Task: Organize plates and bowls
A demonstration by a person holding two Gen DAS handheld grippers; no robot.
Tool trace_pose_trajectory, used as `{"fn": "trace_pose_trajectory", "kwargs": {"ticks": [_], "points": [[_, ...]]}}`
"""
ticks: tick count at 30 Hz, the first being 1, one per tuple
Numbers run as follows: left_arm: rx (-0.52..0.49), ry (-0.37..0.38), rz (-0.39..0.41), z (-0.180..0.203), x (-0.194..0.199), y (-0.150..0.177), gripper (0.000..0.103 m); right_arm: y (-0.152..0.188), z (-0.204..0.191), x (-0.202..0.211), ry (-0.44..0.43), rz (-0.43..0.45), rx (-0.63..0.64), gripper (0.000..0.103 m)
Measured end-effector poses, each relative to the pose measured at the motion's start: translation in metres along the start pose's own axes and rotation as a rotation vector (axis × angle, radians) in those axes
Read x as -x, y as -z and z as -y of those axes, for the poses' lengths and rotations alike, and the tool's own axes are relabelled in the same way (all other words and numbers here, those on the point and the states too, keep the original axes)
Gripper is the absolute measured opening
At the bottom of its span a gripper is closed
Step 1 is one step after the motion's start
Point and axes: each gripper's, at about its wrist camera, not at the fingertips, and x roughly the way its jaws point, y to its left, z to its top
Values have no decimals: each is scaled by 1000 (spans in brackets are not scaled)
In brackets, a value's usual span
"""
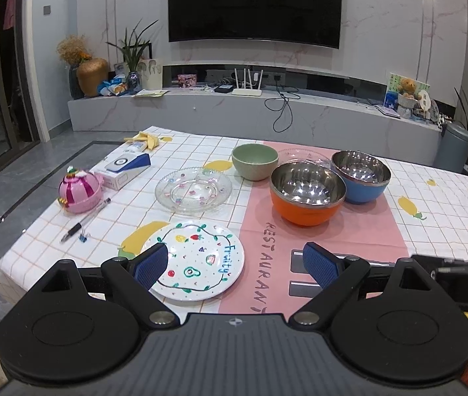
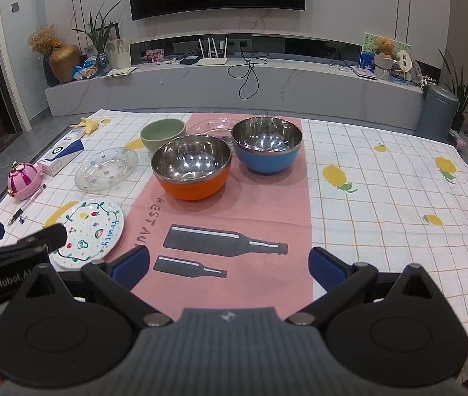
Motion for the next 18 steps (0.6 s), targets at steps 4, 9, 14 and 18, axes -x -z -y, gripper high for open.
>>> {"fn": "trace_pose_trajectory", "kwargs": {"ticks": [4, 9, 14, 18], "points": [[-24, 13, -29, 2, 5, 2, 103, 7, 2, -3, 7, -47, -12, 100], [-32, 4, 2, 4, 9, -3, 103, 2, 1, 0, -23, -29, -27, 100], [-31, 7, -9, 3, 9, -1, 103, 4, -1, 4, -19, -24, -14, 100], [-35, 8, -6, 3, 9, -2, 103, 3, 1, 2, -12, -27, -31, 100]]}}
